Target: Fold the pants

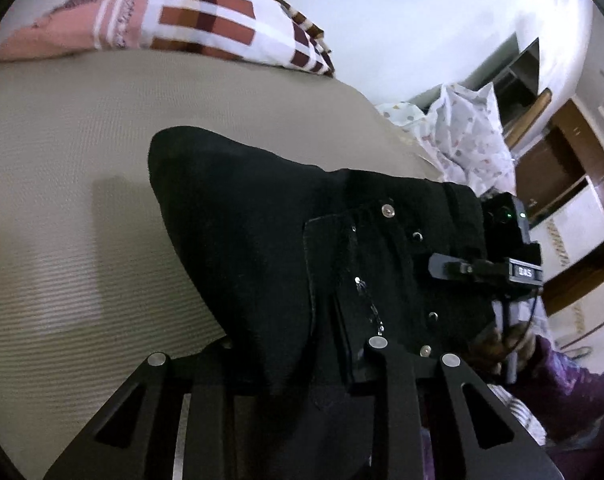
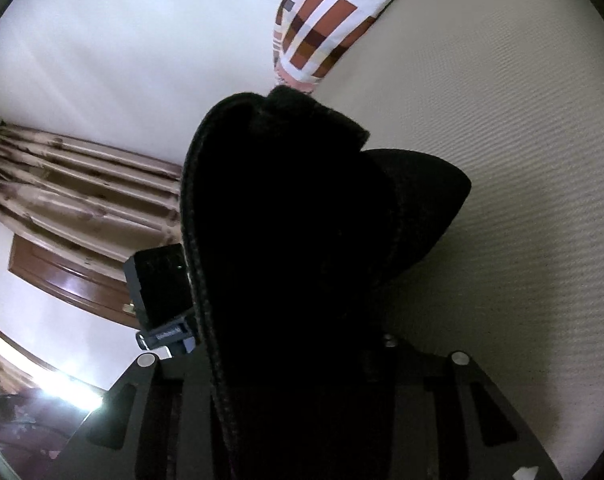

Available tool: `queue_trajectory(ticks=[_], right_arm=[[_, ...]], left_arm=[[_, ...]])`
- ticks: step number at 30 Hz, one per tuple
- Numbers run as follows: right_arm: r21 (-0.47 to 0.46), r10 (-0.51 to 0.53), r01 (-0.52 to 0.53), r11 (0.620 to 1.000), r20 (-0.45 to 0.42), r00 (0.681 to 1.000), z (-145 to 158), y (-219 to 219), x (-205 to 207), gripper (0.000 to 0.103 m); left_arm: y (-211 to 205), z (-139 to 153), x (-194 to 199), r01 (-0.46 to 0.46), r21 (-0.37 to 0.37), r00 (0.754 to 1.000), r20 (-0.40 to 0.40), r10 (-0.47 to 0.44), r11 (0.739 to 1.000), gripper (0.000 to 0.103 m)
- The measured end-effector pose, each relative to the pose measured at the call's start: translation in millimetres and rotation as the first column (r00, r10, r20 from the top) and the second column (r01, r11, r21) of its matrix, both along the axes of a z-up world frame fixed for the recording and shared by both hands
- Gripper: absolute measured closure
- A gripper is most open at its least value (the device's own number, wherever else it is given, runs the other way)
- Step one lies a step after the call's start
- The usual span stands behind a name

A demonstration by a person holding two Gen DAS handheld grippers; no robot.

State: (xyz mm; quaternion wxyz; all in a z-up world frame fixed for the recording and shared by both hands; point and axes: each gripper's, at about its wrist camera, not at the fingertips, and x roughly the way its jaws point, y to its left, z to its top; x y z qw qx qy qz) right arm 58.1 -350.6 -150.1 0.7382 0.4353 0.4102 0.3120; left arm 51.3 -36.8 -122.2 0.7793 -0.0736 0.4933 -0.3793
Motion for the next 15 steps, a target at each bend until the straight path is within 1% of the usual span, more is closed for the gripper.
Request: queue_trajectory(ticks=[6,15], right_arm=[[0.044,0.000,-0.001,0.999,0.005,1.000,1.2,26.7,14.1,0.069],[0.048,0.036,-0.037,0.998,0.035,0.999,19.0,71.2,35.9,0.069]], left_arm=[[24.5,12.4,-6.3,-0.058,0.066,0.996,0.072,0.053,0.996,0.076],[68.5,30.6,-7.4,-0.142,0.108,0.981,0.150,0.125,0.984,0.076]])
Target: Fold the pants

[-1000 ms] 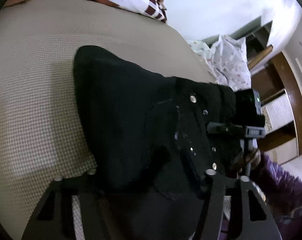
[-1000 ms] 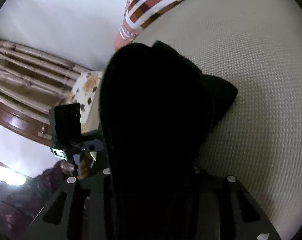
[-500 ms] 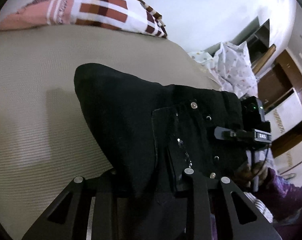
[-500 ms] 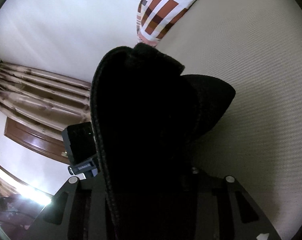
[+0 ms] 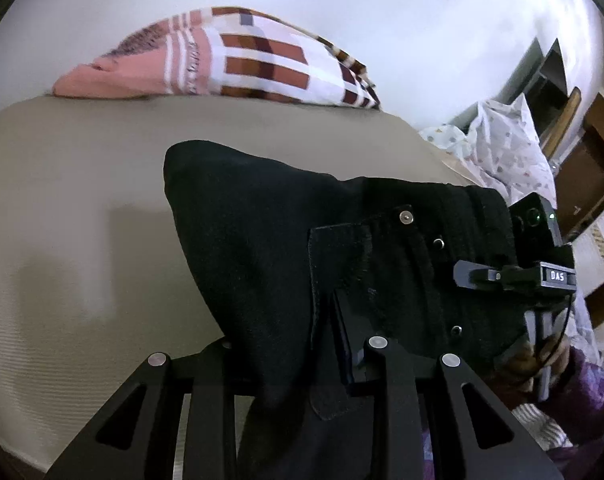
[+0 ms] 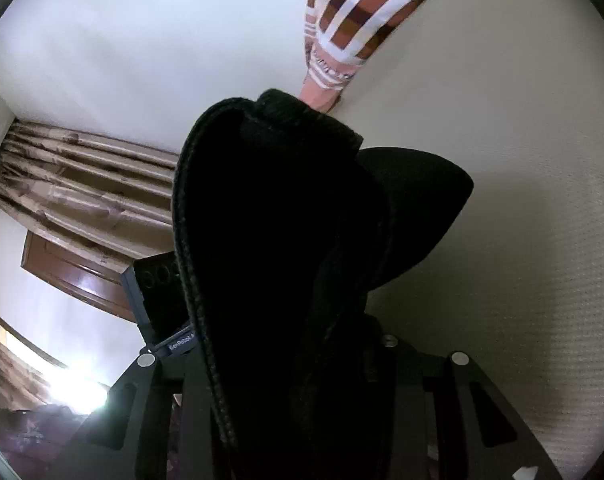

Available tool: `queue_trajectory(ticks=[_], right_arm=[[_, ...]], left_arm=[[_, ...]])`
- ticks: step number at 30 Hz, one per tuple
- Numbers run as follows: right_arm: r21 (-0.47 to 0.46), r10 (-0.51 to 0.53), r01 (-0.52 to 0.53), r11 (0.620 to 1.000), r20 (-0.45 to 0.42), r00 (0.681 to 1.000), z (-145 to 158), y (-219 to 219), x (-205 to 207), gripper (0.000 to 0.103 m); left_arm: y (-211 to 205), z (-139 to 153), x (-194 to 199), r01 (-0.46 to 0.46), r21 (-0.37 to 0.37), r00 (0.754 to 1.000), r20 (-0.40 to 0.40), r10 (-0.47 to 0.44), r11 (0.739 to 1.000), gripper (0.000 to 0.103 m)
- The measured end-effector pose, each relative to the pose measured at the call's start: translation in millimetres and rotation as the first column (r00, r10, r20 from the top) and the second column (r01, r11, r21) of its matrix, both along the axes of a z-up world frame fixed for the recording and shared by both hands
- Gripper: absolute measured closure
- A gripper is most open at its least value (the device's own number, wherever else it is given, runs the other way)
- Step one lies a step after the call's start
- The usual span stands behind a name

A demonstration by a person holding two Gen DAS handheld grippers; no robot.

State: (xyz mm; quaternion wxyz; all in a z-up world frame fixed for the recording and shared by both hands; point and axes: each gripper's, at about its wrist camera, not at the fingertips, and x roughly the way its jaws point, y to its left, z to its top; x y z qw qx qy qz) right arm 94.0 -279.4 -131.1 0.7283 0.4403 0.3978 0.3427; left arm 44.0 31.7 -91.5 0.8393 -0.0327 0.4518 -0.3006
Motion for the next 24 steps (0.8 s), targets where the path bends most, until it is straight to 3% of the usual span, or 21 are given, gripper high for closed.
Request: queue_trajectory(ticks=[10,24], right_arm=[[-0.009,0.040,-0.040,0.999,0.005,0.999,15.9,39.9,20.0,0.069],[-0.024,0.094,-0.094,0.995,0.007,0.996,28.2,93.7,62.2,0.069]], left_arm=[[37.9,13.1,4.6,-0.055,0.060,0.996,0.080,0.050,0.997,0.076],[90.6,18.8,35.3,-0.127,0.074,0.987,0.107,0.118,0.989,0.076]])
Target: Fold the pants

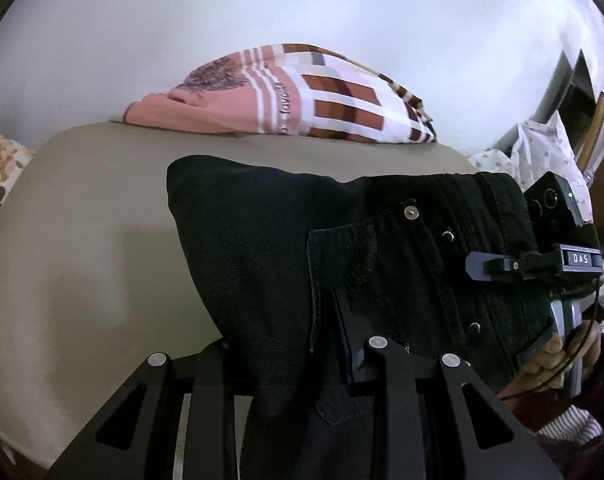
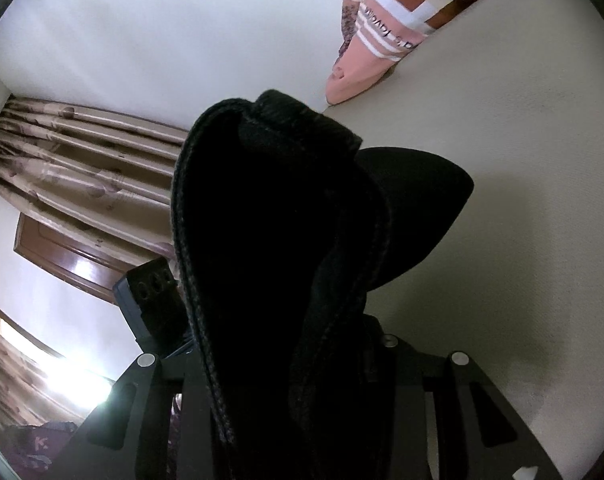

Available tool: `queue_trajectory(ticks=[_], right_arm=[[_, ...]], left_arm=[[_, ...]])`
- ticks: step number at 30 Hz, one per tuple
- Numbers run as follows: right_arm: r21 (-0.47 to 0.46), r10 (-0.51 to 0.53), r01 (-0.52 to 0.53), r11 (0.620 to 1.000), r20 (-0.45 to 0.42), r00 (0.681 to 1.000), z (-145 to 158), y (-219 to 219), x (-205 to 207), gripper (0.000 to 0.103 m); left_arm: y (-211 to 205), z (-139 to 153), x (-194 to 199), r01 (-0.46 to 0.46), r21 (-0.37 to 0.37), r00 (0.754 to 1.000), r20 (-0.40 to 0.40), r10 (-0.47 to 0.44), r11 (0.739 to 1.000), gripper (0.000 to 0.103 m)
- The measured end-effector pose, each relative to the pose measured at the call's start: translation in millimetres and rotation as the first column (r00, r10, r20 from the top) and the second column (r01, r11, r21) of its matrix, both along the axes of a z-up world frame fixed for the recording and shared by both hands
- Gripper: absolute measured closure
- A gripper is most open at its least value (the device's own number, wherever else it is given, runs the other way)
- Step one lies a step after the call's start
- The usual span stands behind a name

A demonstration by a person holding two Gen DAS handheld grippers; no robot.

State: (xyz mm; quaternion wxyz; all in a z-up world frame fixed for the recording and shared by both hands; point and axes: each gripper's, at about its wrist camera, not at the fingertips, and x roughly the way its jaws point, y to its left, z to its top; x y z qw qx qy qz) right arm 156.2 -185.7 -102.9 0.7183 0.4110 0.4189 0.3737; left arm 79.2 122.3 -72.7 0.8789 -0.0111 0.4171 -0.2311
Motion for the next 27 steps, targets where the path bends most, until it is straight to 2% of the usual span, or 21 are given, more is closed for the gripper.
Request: queue_trajectory(ticks=[12,27], right_arm=[[-0.005,0.043,-0.043,0.999,0.031,0.999,4.8,31.6,75.4,0.069],[-0.039,0.066,-0.063,0.997,0.066,0.996,-1.9,62.0,191.3,0.069]], left_arm=[[33.1,6.4,57.0,-0.078,0.016,0.996,0.038,0.077,0.997,0.076],[68.3,-7.4,164.1,-0.158,0.005,0.987,0.035,0.158,0.987,0.076]])
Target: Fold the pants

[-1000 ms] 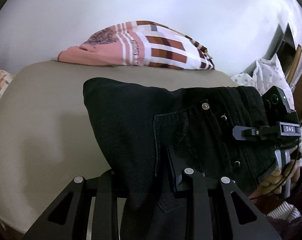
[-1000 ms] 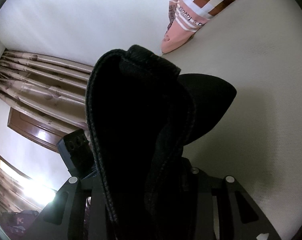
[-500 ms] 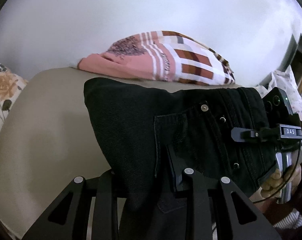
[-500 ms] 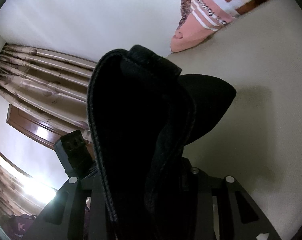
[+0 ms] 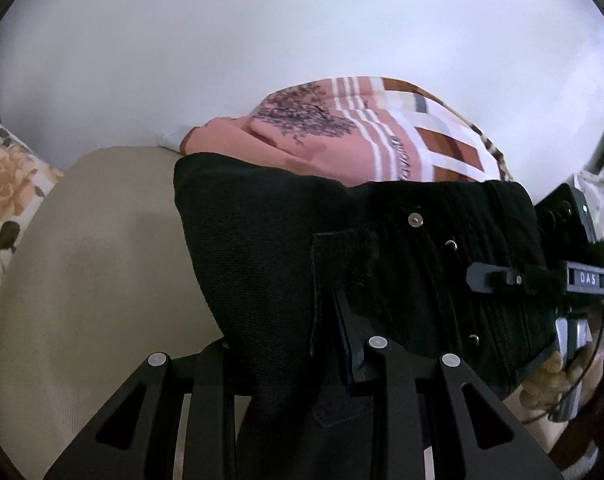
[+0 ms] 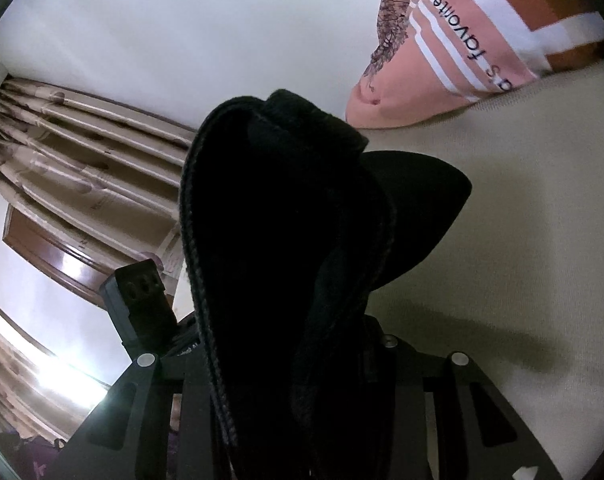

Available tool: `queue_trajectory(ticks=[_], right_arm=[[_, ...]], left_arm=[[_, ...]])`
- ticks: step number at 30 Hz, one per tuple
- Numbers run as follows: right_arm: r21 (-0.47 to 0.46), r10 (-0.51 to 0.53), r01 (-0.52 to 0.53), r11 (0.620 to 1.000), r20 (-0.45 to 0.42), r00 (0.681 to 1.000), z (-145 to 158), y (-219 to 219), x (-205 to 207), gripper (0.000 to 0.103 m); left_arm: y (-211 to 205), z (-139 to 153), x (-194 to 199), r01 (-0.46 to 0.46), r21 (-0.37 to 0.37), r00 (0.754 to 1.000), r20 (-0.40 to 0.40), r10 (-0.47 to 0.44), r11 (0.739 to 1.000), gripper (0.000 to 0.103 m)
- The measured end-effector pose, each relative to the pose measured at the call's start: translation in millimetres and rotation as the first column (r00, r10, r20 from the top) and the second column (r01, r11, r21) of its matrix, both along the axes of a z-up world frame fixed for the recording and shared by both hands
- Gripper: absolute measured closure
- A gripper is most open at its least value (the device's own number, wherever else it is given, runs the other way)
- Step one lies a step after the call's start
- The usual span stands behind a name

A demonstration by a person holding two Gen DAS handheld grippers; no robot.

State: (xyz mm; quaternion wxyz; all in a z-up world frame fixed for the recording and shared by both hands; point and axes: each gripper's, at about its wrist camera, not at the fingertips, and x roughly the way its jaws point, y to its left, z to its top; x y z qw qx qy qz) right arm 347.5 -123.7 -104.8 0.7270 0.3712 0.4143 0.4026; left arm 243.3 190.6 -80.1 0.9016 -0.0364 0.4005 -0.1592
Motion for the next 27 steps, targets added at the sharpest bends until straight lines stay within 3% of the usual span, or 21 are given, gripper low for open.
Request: queue_trajectory(ticks=[14,27], right_arm=[[-0.028,-0.006,0.006,1.000,0.016,1.000,-15.4,18.2,72.2,0.069],[-0.018,-0.020,0.019,1.000,-0.022,1.000,-38.2,14.2,85.4,0.069]], left_arm=[[17.4,-21.5,61.3,-0.025,0.006,0.999,-0.026,0.025,1.000,0.075],[19.3,-41.2,74.6,-0.013,0.053,1.000,-0.021,0.014,0.999,0.071]])
